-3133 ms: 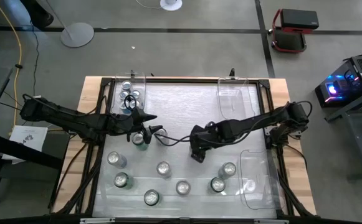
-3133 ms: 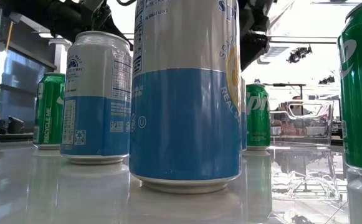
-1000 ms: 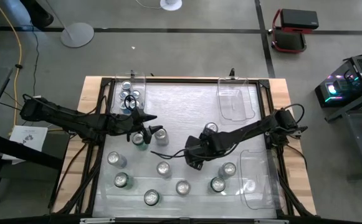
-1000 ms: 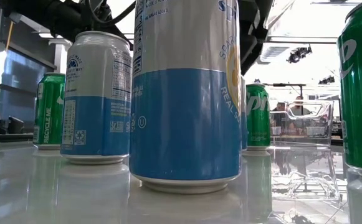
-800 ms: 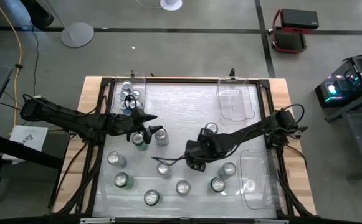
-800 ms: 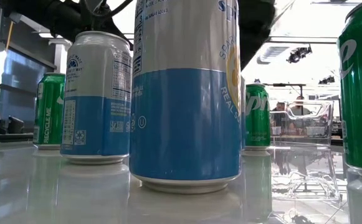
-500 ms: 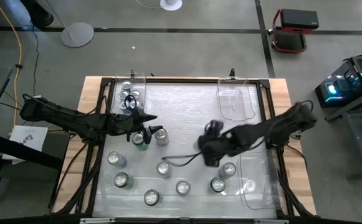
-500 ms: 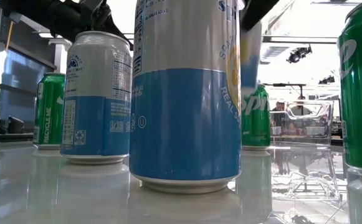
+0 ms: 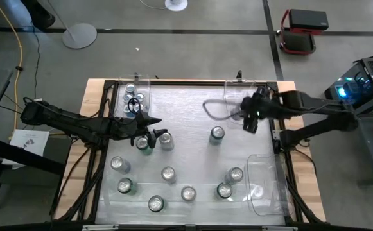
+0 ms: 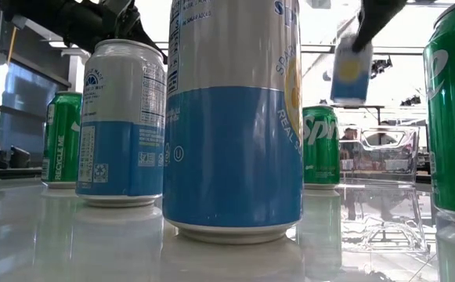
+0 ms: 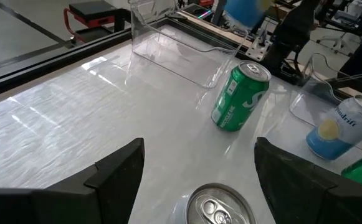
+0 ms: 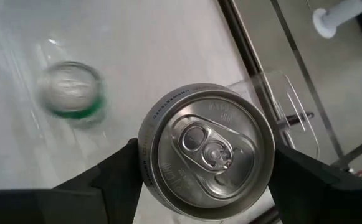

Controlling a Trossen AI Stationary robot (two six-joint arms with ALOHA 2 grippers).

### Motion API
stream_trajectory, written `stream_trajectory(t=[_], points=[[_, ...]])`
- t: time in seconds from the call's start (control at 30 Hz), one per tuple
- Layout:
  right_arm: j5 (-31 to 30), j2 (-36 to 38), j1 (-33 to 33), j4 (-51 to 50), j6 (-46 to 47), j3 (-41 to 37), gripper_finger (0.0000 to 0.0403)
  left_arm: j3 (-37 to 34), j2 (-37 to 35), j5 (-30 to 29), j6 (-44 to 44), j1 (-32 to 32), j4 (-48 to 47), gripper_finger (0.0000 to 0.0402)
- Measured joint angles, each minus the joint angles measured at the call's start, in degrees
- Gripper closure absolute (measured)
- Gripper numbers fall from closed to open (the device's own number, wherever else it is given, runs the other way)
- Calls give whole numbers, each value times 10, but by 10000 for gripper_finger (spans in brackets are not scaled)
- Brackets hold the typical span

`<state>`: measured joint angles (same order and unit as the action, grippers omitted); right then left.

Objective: Sort soda cans
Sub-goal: Put the blue-white soda can into the top right transparent bin

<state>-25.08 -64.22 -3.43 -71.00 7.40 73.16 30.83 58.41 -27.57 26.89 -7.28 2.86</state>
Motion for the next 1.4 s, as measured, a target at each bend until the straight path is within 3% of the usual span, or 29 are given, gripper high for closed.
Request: stream_trajectory(t=[0.2,0.33,0.47,0.63,1.2,1.4], points=[[105,16,-158,116,-134,-94,132,0,0,0,0,0,0,122],[155,-5,-250,132,-197,-120,132,0,0,0,1,0,0,122],[244,-27,-307,141,-234,-146,132,0,0,-1,5,0,0,122],[312,-41,-318,163,-262,-175,132,0,0,-1,5,0,1,122],[340,-39,-314,243,-308,-251,132,0,0,-8,3,1,1,122],[348,-40,-313,251,-316,-252,86,0,0,-8,3,1,1,122]])
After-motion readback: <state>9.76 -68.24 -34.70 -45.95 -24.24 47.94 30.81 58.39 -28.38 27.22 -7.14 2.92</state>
